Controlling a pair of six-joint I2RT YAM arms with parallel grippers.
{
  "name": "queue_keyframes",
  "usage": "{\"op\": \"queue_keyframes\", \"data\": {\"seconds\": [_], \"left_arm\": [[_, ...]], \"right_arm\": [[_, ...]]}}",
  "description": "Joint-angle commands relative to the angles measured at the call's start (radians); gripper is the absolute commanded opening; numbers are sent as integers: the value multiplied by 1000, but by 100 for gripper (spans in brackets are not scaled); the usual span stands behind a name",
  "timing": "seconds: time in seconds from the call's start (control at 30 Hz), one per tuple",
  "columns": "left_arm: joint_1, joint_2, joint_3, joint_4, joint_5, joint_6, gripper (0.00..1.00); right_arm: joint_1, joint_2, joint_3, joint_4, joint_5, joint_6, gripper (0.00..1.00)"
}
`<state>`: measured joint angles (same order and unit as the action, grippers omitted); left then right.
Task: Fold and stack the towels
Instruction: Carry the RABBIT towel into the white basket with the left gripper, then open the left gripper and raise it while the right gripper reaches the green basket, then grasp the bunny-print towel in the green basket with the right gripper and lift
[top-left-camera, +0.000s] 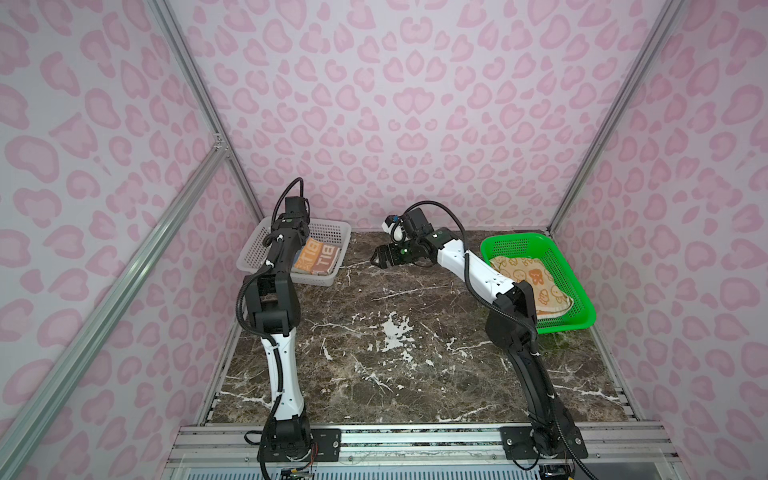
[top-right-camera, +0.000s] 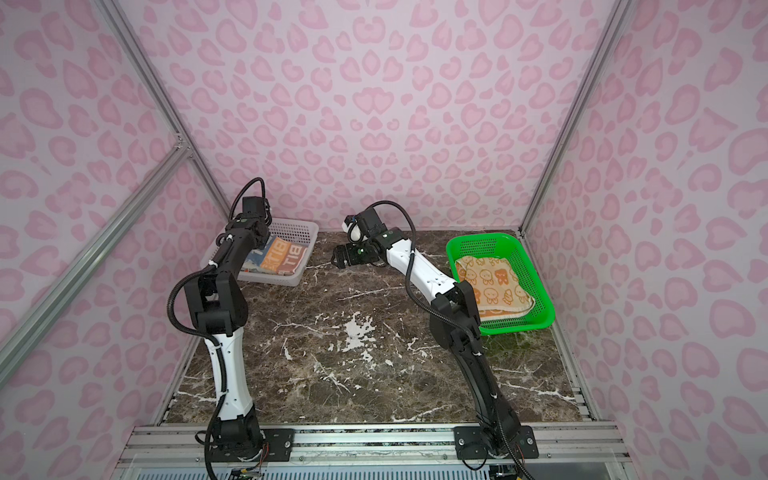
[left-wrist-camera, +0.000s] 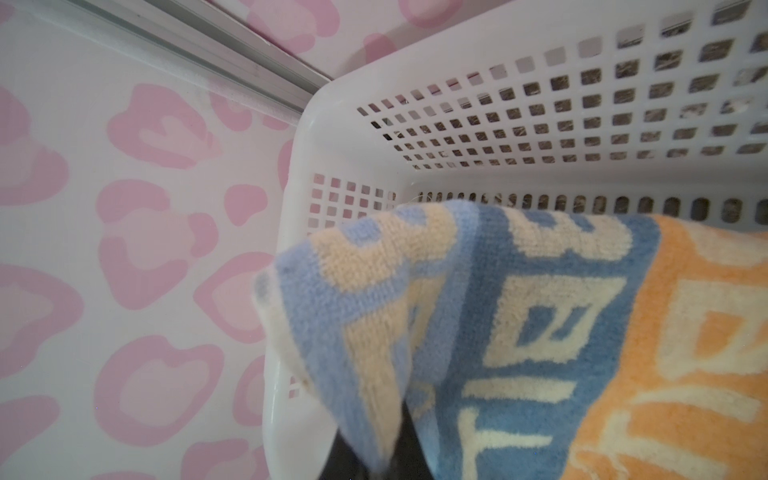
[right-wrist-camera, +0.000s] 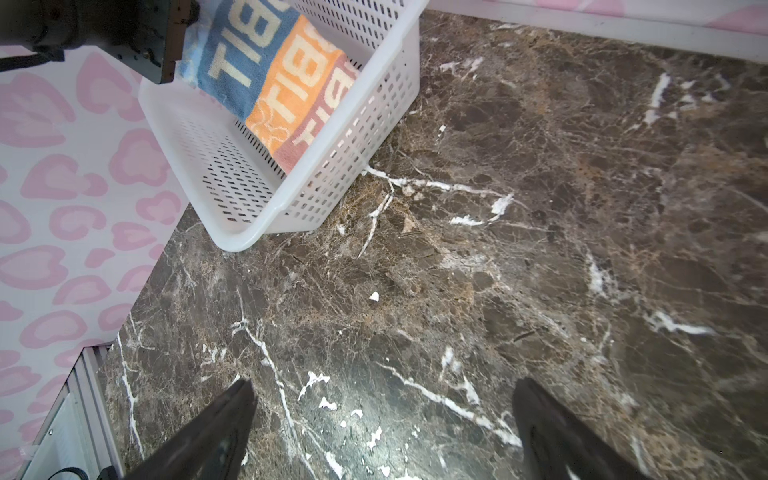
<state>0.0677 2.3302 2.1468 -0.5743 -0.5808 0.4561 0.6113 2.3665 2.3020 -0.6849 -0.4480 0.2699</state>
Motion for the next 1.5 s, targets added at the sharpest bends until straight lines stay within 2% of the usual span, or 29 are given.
{"op": "queue_keyframes", "data": {"seconds": [0.0, 0.03, 0.1, 0.13, 0.17, 0.4, 0.63, 0.77, 0.9, 1.1, 1.27, 1.47], "left_arm": [[1, 23, 3, 32, -47, 9, 5], [1, 28, 2, 32, -57, 6, 9], [1, 34, -9, 33, -70, -5, 30], [-1, 34, -15, 39, -80, -12, 72], [-2, 34, -20, 46, -95, -17, 98], [-14, -22, -14, 78, -146, -37, 97], [-90, -155, -13, 77, -131, -70, 97], [-202, -229, -13, 85, -107, -68, 97], [-351, -270, -11, 95, -69, -77, 97], [-564, -288, -17, 87, 42, -194, 97], [-708, -248, 4, 110, 75, -223, 97], [-846, -146, 16, 197, -44, -104, 97]], "right_arm": [[2, 1, -3, -1, -15, 3, 99], [1, 0, -3, -2, -15, 3, 99], [2, -6, -8, -2, -14, 0, 99], [1, -9, -10, -2, -11, -3, 99], [0, -15, -14, 0, -12, -3, 99], [-7, -86, -58, -13, 43, -29, 99], [-75, -303, -258, 2, 193, -44, 99], [-186, -460, -442, 41, 272, 16, 99], [-348, -607, -659, 96, 331, 112, 99], [-584, -723, -917, 134, 396, 201, 99], [-695, -709, -1040, 175, 404, 235, 96], [-729, -595, -1072, 200, 406, 246, 91]]}}
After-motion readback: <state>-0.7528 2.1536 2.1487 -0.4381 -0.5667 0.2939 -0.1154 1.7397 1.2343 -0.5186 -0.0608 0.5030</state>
